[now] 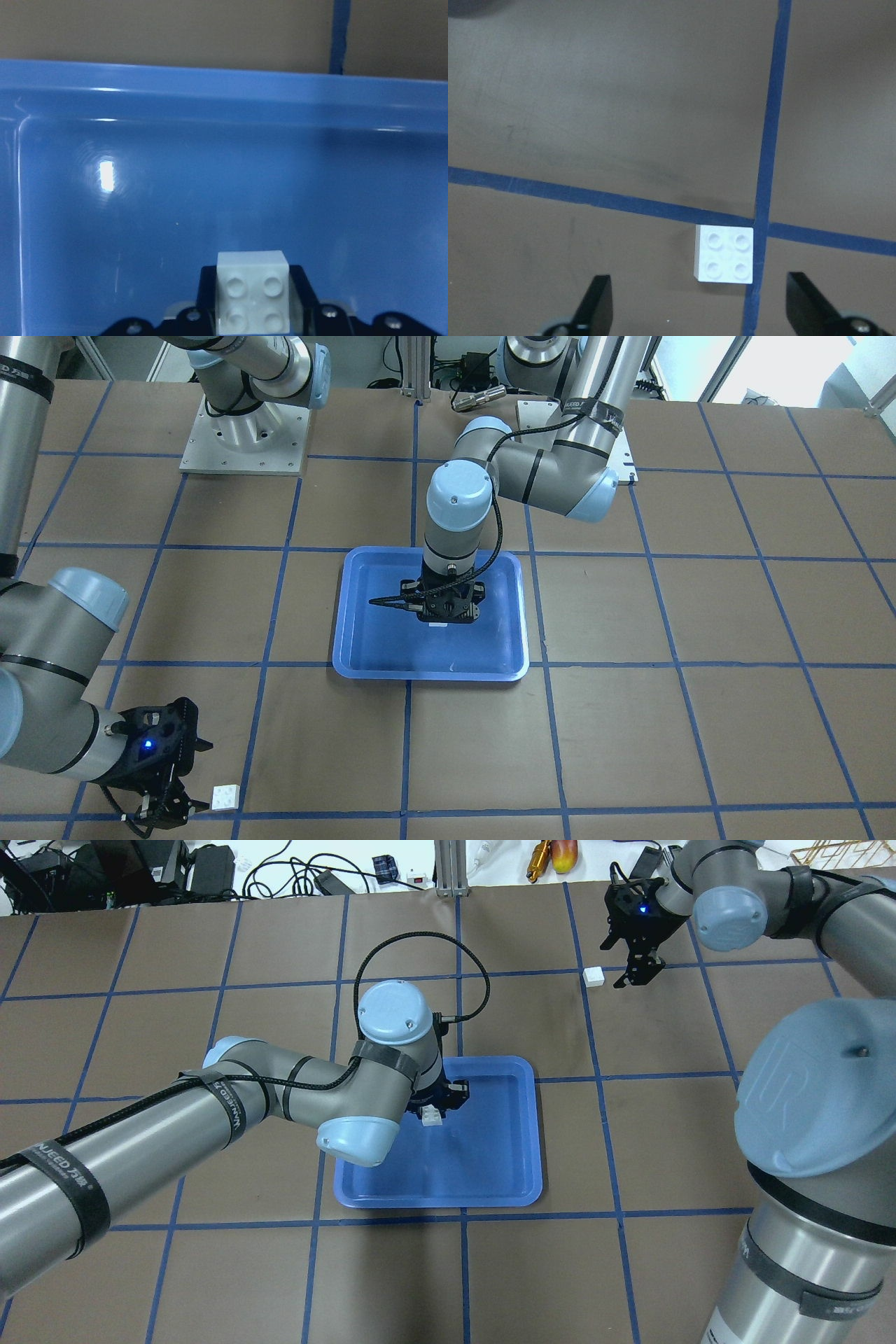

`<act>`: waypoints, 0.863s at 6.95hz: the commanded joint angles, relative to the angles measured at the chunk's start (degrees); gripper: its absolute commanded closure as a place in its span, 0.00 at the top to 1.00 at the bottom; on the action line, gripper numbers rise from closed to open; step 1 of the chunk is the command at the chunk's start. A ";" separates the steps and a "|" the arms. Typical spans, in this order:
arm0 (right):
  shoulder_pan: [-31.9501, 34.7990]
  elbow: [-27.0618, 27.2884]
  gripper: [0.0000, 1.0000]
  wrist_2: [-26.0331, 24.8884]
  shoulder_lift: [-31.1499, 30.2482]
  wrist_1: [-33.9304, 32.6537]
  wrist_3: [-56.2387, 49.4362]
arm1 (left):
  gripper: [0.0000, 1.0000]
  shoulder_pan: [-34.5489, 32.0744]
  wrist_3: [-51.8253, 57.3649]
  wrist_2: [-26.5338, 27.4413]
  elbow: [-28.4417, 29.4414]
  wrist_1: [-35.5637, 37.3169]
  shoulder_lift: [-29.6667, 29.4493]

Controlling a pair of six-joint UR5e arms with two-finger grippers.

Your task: Assemble white blocks and place on blue tray

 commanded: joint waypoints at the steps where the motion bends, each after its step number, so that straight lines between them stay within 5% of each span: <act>1: -0.47 -2.34 0.88 3.16 3.02 -0.04 6.16 | 0.00 0.59 0.71 -1.25 -1.26 2.57 -0.06; 5: -1.88 -3.93 0.81 6.50 5.67 -0.12 3.50 | 0.01 0.59 -4.38 -1.25 -2.75 2.83 -0.33; 6: -1.88 -4.63 0.75 6.59 6.02 -0.04 3.67 | 0.09 0.42 -5.09 -1.08 -2.84 2.49 -0.50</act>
